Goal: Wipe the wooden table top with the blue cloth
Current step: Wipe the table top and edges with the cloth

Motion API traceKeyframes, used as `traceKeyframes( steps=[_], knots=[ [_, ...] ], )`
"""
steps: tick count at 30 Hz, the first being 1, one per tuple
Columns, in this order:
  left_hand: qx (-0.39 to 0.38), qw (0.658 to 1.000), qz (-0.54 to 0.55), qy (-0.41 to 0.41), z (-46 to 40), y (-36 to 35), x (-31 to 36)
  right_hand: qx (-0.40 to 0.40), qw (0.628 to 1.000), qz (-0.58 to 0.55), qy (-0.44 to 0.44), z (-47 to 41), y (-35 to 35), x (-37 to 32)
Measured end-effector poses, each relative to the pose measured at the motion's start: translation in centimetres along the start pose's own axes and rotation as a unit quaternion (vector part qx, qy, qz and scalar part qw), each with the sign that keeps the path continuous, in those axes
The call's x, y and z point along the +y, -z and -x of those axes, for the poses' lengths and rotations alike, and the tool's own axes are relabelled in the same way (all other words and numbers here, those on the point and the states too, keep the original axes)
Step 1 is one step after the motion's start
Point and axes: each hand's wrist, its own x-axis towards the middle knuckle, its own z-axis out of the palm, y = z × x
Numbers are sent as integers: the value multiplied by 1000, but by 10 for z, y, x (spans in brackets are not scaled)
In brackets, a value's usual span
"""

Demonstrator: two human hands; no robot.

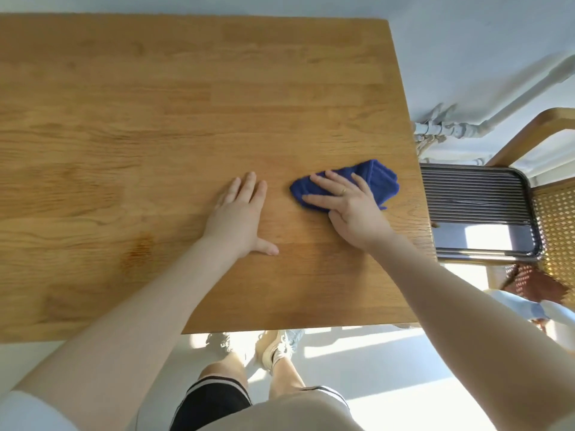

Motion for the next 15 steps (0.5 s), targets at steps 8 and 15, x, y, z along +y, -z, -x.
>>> traceKeyframes(
  steps=[8,15],
  knots=[
    [14,1000,2,-8,3,-6,-3,15,999,22,-29,34,-19,-30],
    [16,1000,13,-19,1,-6,-5,26,984,53,-165,-1,1,-2]
  ],
)
